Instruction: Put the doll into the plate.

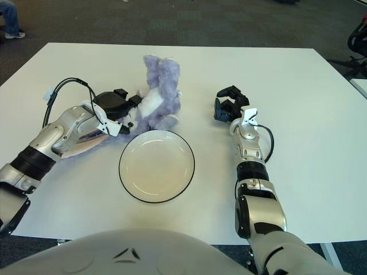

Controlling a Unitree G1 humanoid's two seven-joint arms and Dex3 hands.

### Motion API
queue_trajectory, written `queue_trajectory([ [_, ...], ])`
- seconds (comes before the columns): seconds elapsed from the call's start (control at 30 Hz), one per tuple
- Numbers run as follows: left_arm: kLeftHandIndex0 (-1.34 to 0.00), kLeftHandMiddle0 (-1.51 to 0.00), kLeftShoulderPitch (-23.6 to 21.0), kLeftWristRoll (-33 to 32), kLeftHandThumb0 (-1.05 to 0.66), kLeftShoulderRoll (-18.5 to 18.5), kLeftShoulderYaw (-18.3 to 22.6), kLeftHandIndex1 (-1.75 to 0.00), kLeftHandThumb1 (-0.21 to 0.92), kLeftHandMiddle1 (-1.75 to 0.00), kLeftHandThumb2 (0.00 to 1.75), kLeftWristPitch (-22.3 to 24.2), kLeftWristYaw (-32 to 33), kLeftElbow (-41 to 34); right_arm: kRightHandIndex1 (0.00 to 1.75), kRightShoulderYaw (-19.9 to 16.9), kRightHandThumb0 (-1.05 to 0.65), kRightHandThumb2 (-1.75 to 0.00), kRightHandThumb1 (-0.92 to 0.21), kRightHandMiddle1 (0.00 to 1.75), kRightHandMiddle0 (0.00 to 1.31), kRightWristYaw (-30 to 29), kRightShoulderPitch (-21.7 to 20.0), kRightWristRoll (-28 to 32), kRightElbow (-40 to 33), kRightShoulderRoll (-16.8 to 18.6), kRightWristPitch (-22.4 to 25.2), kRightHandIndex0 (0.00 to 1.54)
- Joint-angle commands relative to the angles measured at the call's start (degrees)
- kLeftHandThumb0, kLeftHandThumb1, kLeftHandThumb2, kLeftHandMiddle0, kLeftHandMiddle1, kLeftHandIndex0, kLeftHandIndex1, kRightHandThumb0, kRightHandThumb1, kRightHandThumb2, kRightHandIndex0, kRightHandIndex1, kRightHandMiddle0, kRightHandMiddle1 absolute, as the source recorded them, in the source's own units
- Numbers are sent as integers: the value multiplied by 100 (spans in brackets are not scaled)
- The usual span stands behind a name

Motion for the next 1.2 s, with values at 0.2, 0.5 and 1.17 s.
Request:
queue_trajectory([
  [0.2,-9,-71,351,-98,51,-74,-250,-174,19,-173,145,-241,237,624,175,36,-1,-134,-25,155,54,121,278,-1,195,33,337,66],
  [0.5,-46,-49,317,-204,1,-58,-240,-175,33,-175,130,-355,396,732,175,37,-1,-134,-24,155,55,157,285,-3,181,27,341,66],
  [1.17,-52,-54,310,-445,0,-22,-186,-175,27,-175,138,-527,447,755,175,70,-1,-134,-25,156,54,196,295,-45,163,-3,375,66],
])
